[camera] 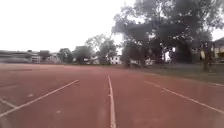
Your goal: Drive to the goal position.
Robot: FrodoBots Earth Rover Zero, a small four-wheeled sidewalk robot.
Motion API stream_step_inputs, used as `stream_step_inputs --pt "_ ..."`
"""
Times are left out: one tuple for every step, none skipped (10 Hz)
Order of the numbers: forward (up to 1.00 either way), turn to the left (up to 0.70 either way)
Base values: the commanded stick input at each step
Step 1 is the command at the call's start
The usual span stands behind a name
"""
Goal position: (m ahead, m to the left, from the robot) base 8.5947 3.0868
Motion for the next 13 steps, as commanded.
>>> stream_step_inputs --pt "0.45 0.0" --pt "0.45 0.0" --pt "0.45 0.0" --pt "0.45 0.0" --pt "0.45 0.0" --pt "0.45 0.0" --pt "0.45 0.0" --pt "0.45 0.0" --pt "0.45 0.0" --pt "0.45 0.0" --pt "0.45 0.0" --pt "0.45 0.0" --pt "0.45 0.0"
